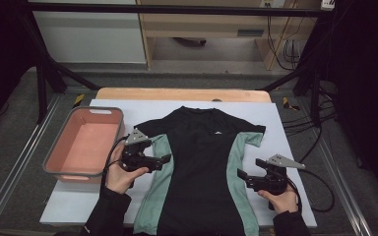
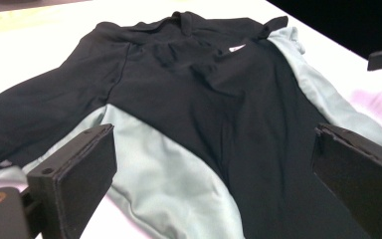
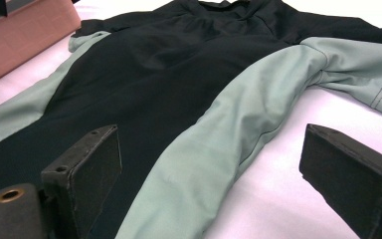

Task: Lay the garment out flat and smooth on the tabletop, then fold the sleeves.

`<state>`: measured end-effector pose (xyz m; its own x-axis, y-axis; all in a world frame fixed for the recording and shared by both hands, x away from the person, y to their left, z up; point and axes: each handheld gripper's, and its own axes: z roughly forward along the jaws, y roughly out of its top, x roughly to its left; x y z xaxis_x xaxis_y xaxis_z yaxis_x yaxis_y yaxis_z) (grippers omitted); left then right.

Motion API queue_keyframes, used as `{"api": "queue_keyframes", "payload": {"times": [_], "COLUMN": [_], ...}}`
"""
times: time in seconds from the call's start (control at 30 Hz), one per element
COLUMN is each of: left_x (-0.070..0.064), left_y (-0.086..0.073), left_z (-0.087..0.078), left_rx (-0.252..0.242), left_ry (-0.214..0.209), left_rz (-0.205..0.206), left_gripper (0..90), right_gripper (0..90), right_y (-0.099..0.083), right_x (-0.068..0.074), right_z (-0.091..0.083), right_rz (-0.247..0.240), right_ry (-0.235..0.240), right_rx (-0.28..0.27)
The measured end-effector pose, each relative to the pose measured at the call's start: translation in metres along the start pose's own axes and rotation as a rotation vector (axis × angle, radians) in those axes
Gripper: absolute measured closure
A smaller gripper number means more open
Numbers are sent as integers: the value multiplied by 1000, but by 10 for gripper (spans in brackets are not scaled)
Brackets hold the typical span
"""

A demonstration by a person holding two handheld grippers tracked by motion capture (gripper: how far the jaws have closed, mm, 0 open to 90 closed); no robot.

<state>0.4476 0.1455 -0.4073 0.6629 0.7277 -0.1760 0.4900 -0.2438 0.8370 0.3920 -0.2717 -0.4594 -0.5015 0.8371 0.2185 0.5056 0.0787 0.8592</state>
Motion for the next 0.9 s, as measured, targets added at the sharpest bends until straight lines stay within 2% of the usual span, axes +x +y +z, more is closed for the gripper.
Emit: {"api": "queue_keyframes", "payload": {"times": [0.23, 0.5, 0.6, 0.9], "left_x": [9, 21, 25, 40], "left_y": [13, 21, 24, 28], "left_z": [8, 19, 24, 38], "left_rx": [-3, 5, 22, 46], "left_ry": [19, 34, 70, 124], "left_rz": [19, 3, 0, -30], "left_gripper": [35, 35, 36, 48], "right_gripper": [87, 80, 80, 79], "right_y": [-2, -3, -3, -3], "right_x": [2, 3, 3, 3], "right_z": [2, 2, 2, 3], "right_rz": [-16, -34, -37, -35], "right_ry": [-1, 8, 6, 2], "right_rx": [10, 2, 4, 7]}}
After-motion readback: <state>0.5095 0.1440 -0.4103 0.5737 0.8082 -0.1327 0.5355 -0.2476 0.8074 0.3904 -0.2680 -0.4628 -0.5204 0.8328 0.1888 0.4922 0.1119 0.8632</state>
